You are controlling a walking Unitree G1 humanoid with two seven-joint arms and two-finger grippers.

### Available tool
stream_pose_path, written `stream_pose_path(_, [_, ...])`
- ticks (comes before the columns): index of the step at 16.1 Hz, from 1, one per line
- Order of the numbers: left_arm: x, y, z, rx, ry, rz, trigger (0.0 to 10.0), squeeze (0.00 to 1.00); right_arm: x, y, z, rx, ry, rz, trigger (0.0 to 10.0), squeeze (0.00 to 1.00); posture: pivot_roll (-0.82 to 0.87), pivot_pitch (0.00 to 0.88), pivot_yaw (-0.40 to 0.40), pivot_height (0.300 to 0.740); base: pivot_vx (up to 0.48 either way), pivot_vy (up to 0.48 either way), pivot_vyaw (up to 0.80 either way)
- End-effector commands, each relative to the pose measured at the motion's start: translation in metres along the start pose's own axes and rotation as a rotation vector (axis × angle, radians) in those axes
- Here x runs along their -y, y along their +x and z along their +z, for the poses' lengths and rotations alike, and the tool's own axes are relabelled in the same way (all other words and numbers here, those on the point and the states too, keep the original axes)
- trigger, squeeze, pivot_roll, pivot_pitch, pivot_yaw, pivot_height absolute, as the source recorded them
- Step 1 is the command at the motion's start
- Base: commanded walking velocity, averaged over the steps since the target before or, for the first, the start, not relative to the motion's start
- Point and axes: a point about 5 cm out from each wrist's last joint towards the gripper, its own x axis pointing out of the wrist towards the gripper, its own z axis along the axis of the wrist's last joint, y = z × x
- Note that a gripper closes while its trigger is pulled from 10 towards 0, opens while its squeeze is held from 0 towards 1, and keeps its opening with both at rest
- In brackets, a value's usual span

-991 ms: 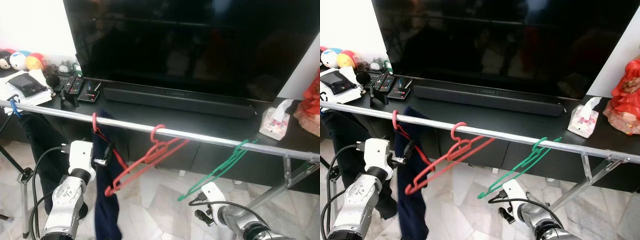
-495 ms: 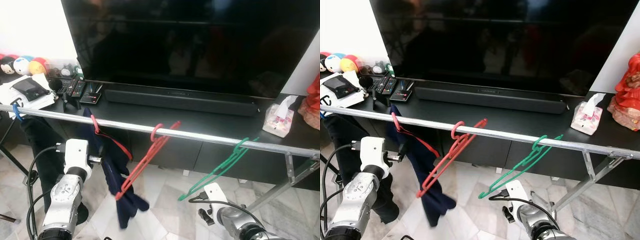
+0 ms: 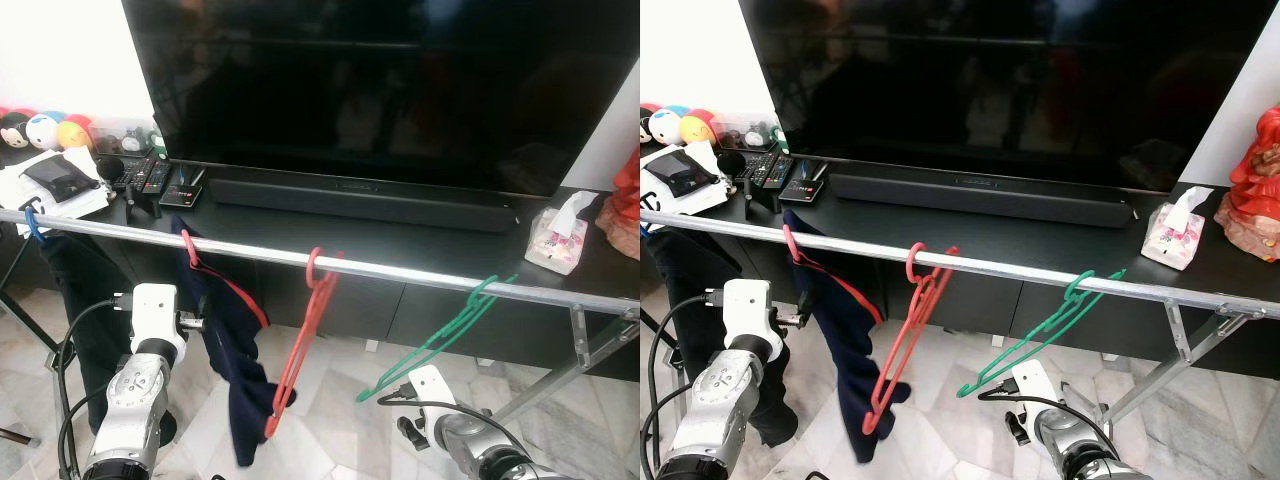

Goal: Hang hanger

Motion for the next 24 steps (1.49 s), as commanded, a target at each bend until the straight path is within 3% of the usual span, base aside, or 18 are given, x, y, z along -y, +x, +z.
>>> stream_pose_path(1, [-0.0008, -0.0002, -0.0041, -0.020, -0.007, 0.012, 10.0, 0.00, 0.0029, -0.0005, -0.0003, 0.009, 0.020, -0.009, 10.0, 0.00, 0.03, 0.000, -0.044, 0.740, 0.000, 0.000, 0.00])
stream_pose_path(9, [0.0018, 0.0011, -0.0059, -0.029, -0.007, 0.004, 10.0, 0.00, 0.0024, -0.0004, 0.0002, 0.012, 0.024, -0.007, 10.0, 0.00, 0.02, 0.000, -0.043, 0.740, 0.000, 0.000, 0.00])
stream_pose_path(24, [0.0026, 0.0010, -0.0059, -0.026, -0.015, 0.008, 10.0, 0.00, 0.0024, -0.0006, 0.0015, 0.014, 0.020, 0.004, 10.0, 0.00, 0.02, 0.000, -0.046, 0.740, -0.300, 0.000, 0.00])
